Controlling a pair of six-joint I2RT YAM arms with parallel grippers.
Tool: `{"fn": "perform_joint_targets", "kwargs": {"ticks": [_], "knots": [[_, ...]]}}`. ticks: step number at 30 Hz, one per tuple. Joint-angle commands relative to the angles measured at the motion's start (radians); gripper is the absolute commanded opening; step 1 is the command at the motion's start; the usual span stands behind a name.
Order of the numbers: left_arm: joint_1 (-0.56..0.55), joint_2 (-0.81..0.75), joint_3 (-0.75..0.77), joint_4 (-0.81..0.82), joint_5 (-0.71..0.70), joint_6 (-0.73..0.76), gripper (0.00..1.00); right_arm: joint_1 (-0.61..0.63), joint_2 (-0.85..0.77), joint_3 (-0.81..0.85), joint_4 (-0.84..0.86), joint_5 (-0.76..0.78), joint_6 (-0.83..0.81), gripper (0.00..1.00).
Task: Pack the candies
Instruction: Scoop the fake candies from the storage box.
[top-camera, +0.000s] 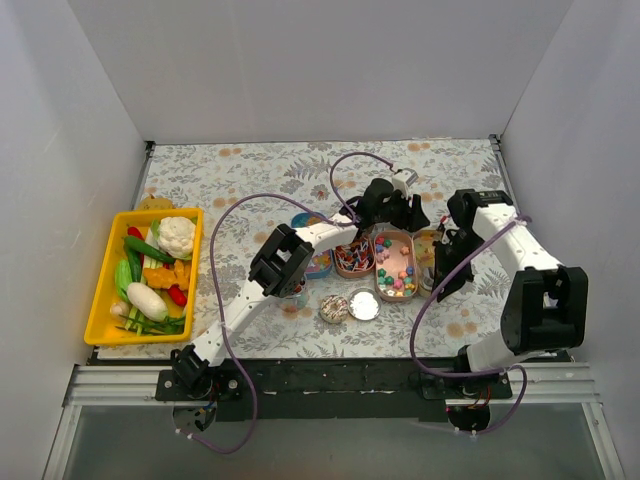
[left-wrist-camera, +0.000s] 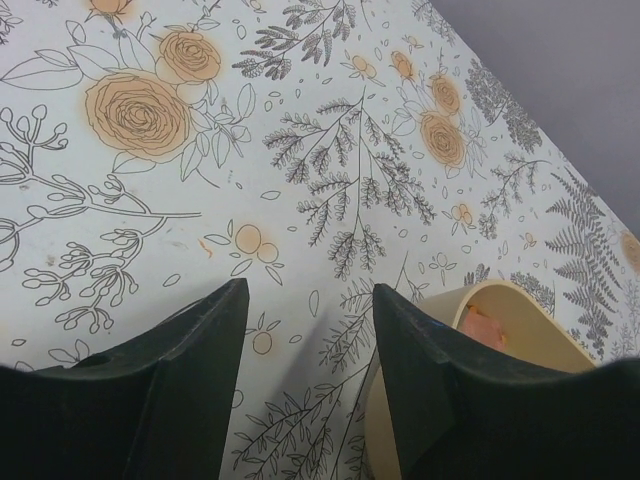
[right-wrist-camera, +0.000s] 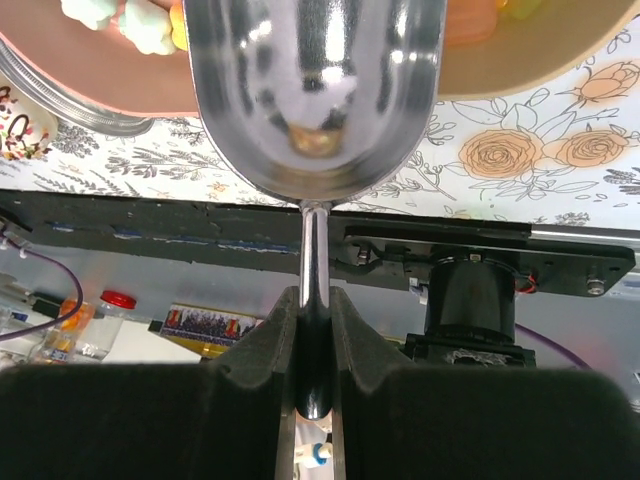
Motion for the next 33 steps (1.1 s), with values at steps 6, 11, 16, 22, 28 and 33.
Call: {"fn": "perform_joint_targets", "kwargs": {"ticks": [6, 11, 16, 22, 28, 33], "knots": [[-0.018, -0.057, -0.063, -0.093, 0.009, 0.059, 0.48, 0.002, 0.173, 0.188, 0.053, 0.086, 0.001, 0.01], [-0.018, -0.07, -0.087, -0.088, 0.013, 0.065, 0.48, 0.003, 0.221, 0.188, 0.099, 0.106, -0.011, 0.01], [-0.018, -0.074, -0.092, -0.082, 0.026, 0.059, 0.48, 0.003, 0.225, 0.135, 0.162, 0.132, -0.017, 0.01], [-0.016, -0.079, -0.092, -0.073, 0.039, 0.05, 0.48, 0.022, 0.219, 0.098, 0.222, 0.205, -0.026, 0.01], [-0.016, -0.083, -0.078, -0.074, 0.039, 0.041, 0.48, 0.072, 0.21, 0.064, 0.254, 0.271, -0.025, 0.01], [-0.016, -0.085, -0.066, -0.079, 0.042, 0.041, 0.48, 0.103, 0.173, 0.023, 0.303, 0.348, -0.02, 0.01]]}}
